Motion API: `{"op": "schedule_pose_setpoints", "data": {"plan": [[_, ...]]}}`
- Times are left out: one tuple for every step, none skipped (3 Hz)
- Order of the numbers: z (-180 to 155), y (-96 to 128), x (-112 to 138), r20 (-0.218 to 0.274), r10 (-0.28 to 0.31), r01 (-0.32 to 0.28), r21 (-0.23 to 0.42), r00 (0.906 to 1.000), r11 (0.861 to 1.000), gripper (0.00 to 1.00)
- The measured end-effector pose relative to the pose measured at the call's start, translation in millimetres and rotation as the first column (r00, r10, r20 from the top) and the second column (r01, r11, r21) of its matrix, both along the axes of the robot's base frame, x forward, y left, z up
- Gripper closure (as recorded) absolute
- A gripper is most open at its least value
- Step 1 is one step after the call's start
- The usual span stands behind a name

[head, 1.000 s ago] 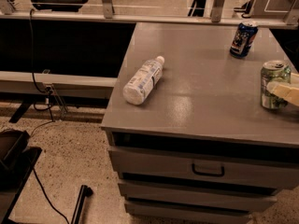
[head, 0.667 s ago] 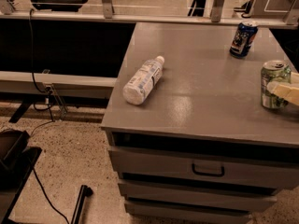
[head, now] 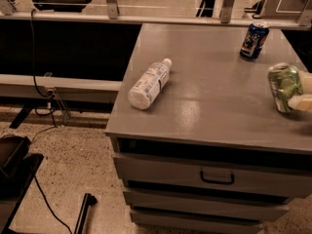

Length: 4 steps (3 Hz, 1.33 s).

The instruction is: Place green can upright

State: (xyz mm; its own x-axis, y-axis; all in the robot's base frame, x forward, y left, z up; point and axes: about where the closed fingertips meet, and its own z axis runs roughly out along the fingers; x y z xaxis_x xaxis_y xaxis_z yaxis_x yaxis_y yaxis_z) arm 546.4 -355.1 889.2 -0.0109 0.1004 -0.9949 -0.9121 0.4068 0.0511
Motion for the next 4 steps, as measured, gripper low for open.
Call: {"op": "schedule_pose_setpoints", "data": {"plan": [[-2,-6,-1,0.008,-0.021,0.021,-0.005,0.9997,1.000,0.00],[-5,-16,-5,0.014,-0.079,0.079,-0.015,0.9968,0.997,0.00],[-5,-16,-5,0.014,-0.079,0.079,-0.015,0.9968,0.997,0.00],[5,1,-10,0.027,-0.039,0.040,-0.063,0.9989,0.997,0.00]]}}
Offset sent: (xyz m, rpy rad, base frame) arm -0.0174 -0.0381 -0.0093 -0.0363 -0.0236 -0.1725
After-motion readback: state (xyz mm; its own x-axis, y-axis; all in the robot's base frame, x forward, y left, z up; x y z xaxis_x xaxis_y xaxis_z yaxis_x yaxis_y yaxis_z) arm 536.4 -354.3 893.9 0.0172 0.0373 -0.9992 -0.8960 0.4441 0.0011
